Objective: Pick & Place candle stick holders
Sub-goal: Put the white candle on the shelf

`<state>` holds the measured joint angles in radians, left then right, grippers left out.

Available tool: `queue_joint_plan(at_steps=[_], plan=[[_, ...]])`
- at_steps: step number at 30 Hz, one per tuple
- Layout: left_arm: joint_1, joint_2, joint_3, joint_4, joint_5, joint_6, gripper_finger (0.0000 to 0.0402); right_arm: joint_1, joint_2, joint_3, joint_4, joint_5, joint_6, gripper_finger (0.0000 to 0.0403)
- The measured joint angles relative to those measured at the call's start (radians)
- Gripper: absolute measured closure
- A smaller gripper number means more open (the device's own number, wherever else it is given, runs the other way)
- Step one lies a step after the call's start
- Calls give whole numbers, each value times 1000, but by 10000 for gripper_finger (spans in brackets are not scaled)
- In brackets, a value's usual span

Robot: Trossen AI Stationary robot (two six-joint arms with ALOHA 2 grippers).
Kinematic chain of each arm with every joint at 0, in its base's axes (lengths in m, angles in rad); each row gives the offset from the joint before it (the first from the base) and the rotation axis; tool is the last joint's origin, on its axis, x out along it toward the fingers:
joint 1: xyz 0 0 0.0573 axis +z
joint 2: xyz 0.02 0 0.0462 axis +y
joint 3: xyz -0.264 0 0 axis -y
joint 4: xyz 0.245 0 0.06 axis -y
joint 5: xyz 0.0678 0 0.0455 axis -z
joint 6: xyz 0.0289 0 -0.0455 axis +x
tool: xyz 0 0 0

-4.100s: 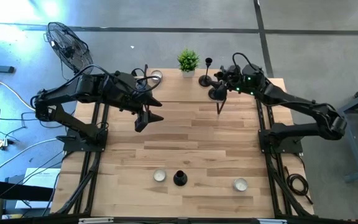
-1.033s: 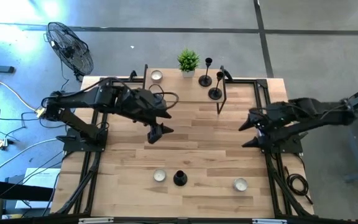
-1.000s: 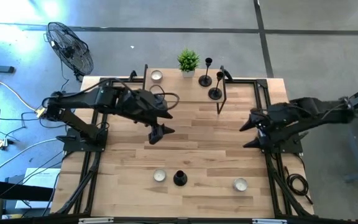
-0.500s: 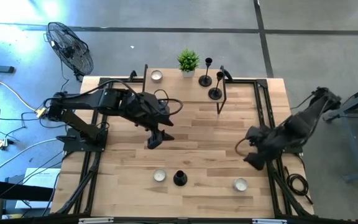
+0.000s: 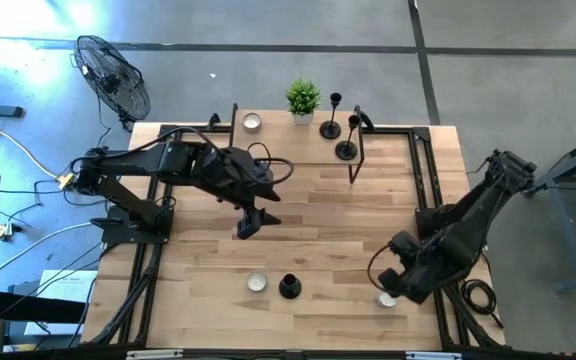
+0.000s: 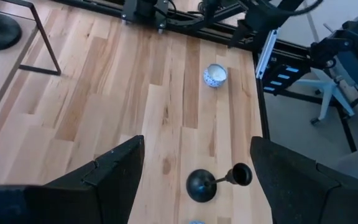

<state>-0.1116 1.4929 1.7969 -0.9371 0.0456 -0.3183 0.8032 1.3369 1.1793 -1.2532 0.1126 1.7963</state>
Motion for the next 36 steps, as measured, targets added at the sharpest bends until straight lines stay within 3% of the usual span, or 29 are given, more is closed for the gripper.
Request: queue_joint_plan(at_steps=[5, 10, 14, 19, 23, 27, 29, 33, 36], plan=[[0, 0, 0, -2, 0, 0, 114, 25, 81, 0, 161, -25, 109, 13], [-1, 0, 0, -8, 32, 0, 114, 29, 127, 0, 362, -32, 44, 13], [-9, 0, 0, -8, 42, 0, 114, 32, 125, 0, 295, -60, 68, 13], [-21, 0, 0, -8, 41, 20, 114, 40, 126, -8, 93, -112, 197, 13], [-31, 0, 0, -13, 38, 25, 114, 47, 129, -26, 205, -79, 200, 13], [-45, 0, 0, -21, 24, 27, 114, 50, 129, -33, 382, 37, 60, 13], [-54, -1, 0, -27, -2, 26, 114, 50, 128, -32, 399, 87, 49, 13], [-55, -1, 0, -33, -15, 27, 114, 50, 128, -33, 375, 33, 125, 13], [-53, -1, 0, -33, -22, 27, 114, 56, 128, -33, 357, 67, 111, 13]])
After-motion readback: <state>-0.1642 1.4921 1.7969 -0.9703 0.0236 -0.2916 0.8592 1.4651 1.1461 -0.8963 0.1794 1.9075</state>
